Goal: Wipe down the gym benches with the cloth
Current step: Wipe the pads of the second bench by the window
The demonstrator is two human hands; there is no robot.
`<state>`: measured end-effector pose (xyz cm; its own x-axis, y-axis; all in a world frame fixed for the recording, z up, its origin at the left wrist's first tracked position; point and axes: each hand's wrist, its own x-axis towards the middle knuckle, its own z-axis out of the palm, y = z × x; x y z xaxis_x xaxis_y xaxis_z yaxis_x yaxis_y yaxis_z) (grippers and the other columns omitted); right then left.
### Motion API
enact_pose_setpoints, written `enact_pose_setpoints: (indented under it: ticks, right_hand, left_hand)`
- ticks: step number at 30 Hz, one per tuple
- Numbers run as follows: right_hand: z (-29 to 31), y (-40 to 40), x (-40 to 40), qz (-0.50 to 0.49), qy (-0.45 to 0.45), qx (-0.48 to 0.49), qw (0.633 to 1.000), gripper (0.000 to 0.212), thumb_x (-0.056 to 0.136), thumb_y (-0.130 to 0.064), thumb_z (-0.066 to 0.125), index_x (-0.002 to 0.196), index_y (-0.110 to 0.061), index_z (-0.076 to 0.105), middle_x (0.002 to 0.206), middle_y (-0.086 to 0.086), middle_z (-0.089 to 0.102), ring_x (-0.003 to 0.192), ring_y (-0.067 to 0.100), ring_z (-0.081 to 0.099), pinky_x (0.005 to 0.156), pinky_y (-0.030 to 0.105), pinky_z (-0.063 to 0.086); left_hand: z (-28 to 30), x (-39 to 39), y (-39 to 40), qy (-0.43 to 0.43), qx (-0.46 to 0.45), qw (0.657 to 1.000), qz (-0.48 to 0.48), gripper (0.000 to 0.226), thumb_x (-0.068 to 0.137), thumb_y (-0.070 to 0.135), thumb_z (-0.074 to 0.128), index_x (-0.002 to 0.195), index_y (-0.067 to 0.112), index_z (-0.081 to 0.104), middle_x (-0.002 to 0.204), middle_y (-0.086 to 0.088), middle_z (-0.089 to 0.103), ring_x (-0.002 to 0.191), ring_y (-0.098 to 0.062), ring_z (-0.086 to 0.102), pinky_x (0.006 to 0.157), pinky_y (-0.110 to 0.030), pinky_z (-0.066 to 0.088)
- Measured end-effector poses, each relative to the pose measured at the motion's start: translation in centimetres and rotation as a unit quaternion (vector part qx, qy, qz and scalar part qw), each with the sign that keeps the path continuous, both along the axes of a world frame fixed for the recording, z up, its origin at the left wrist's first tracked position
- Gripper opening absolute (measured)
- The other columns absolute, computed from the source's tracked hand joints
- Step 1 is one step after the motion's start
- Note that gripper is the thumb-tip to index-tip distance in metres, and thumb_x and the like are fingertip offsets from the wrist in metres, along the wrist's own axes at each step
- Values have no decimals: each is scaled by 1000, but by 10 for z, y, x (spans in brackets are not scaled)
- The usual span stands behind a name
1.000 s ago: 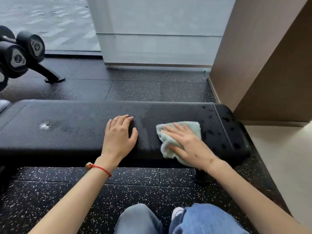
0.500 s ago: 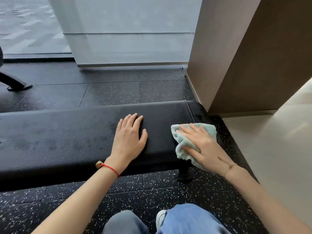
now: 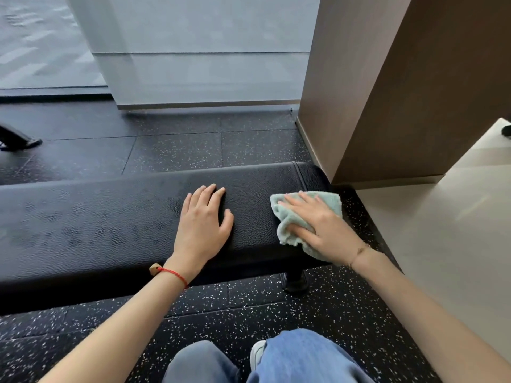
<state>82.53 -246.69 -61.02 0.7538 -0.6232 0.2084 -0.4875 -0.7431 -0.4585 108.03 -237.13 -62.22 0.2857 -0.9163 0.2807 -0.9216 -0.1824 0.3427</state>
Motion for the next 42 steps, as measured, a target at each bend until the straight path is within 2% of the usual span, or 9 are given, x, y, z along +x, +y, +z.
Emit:
enact_pose_setpoints:
  ticks: [6, 12, 17, 20, 25, 30, 36, 39, 42]
  right_hand:
    - [12, -89, 80, -134, 83, 24, 987, 53, 98, -36, 45, 147, -20, 32, 155, 2, 30, 146, 26, 17, 120, 42, 7]
    - [6, -5, 76, 28, 30, 5, 999, 59, 91, -43, 49, 146, -32, 33, 156, -5, 28, 147, 18, 13, 121, 37, 3]
    - [18, 38, 66, 47, -58, 62, 995, 47, 92, -43, 42, 138, -38, 44, 152, -18, 32, 146, 3, 11, 121, 34, 1]
    - [10, 45, 88, 26, -36, 37, 998, 44, 94, -54, 31, 133, -43, 49, 147, -21, 39, 145, 6, 18, 120, 42, 0]
    - [8, 22, 156, -7, 59, -48, 997, 42, 99, -41, 39, 141, -38, 40, 153, -11, 32, 146, 21, 19, 119, 47, 1]
    - [4, 61, 118, 123, 30, -50, 991, 53, 99, -42, 42, 148, -32, 28, 156, -12, 24, 147, 9, 12, 121, 32, 0]
    - [5, -30, 144, -48, 27, 1, 998, 52, 96, -35, 51, 144, -21, 40, 154, 4, 30, 145, 20, 20, 121, 42, 7]
    - [5, 0, 192, 30, 14, 5, 999, 52, 94, -37, 50, 143, -21, 42, 153, 4, 33, 145, 19, 22, 121, 42, 8]
    - [0, 61, 172, 147, 3, -8, 989, 53, 95, -47, 44, 144, -28, 39, 154, -6, 31, 146, 10, 17, 121, 31, 3]
  left_hand:
    - [4, 0, 2, 14, 6, 1000, -6, 59, 91, 41, 38, 142, 12, 49, 150, -8, 44, 143, -25, 32, 122, -43, 18]
    - [14, 30, 25, 26, -40, 999, -3, 45, 91, 29, 51, 131, 9, 58, 139, -9, 55, 136, -27, 42, 116, -47, 30]
    - [15, 80, 66, -9, -49, 998, 37, 43, 88, 28, 50, 125, 8, 61, 132, -10, 59, 129, -29, 49, 112, -44, 37]
    - [11, 104, 83, -19, -51, 996, 69, 46, 88, 30, 47, 124, 6, 62, 130, -12, 60, 125, -29, 51, 110, -44, 38]
    - [3, 132, 95, -23, -33, 991, 131, 57, 87, 38, 42, 128, 3, 59, 132, -18, 58, 126, -34, 51, 111, -47, 37]
    - [-5, 137, 99, -24, -25, 989, 141, 61, 87, 42, 38, 133, 5, 57, 139, -18, 53, 131, -34, 46, 113, -50, 34]
    - [-5, 133, 100, -21, -32, 985, 166, 57, 87, 39, 41, 134, 9, 56, 141, -13, 52, 133, -31, 44, 115, -48, 30]
    - [-5, 134, 100, -24, -31, 985, 165, 58, 87, 42, 39, 133, 12, 57, 140, -9, 54, 132, -28, 45, 114, -47, 31]
    - [-6, 134, 101, -28, -32, 986, 161, 59, 87, 44, 38, 134, 13, 56, 142, -8, 53, 133, -27, 45, 114, -46, 31]
